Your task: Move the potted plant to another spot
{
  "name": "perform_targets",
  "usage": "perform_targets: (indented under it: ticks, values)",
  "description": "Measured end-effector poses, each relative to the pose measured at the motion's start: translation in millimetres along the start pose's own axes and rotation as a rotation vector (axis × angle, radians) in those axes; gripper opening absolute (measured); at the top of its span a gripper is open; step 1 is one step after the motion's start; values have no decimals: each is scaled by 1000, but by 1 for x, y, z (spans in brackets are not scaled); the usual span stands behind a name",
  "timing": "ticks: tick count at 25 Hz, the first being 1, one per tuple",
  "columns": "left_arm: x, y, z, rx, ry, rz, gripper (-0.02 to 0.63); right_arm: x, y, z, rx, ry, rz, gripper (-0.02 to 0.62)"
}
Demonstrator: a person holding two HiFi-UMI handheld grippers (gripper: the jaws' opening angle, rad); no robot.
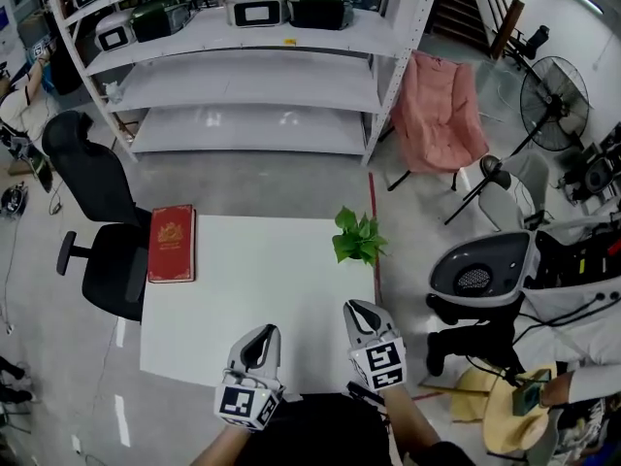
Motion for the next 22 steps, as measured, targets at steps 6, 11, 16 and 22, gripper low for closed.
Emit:
perform_targets:
  ticks: [6, 11, 16, 22]
  values:
    - [15, -5, -38, -24, 36, 7, 29, 47, -10, -38, -134, 42, 109, 12]
    - [23, -10, -65, -47, 43, 11, 29, 72, -25, -80, -291, 45, 278, 14]
    - [32, -16, -88, -83, 34, 10, 31, 96, -56, -121, -450, 39, 480, 14]
    - [32, -26, -105, -121, 45, 20, 30, 113, -79, -148, -554, 77, 578, 14]
Point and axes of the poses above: the fingertips, and each gripper's own axes: z backward along the fingers, x to its right, y out of its top, the point moved 7 cm from there along z, backward along the fingers, and after that the axes turned 5 degrees about y, right-handed, at the moved point
